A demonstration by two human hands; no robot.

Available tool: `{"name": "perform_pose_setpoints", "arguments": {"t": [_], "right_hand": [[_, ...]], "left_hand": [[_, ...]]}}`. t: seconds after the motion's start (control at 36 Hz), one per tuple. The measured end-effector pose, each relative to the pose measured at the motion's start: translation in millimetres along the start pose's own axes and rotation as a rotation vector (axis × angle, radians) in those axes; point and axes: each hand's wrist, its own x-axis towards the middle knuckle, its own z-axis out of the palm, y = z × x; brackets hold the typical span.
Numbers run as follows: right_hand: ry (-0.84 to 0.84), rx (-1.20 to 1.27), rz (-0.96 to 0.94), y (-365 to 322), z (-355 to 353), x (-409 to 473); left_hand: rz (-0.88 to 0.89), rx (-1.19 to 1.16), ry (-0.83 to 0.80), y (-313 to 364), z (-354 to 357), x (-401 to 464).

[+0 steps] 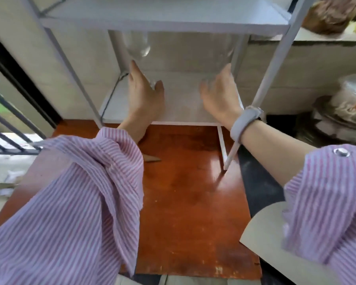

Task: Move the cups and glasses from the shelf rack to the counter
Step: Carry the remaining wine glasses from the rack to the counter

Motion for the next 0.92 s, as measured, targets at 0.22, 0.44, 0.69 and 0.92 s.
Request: {"name": "perform_pose_setpoints", "arguments": {"t": [0.22, 0.44, 0.69, 0.92], "right_hand": [[0.118, 0.535, 0.242, -9.8, 11.2, 33.3], [0.193, 0.568, 0.251, -9.0, 12.7, 17.5], [0.170, 0.630, 0.243, -31.0, 9.7, -57.4], [0.057, 0.514, 0.251, -17.5, -32.6, -143.5]], "left_hand": [[-0.076, -0.266, 0.093, 6.4, 3.0, 27.8], [-0.004, -0.228, 0.174, 4.7, 1.3, 16.4], [0.018, -0.202, 0.034, 18.7, -31.9, -63.1], [-0.094, -0.236, -0.095, 30.1, -59.9, -142.3]]}}
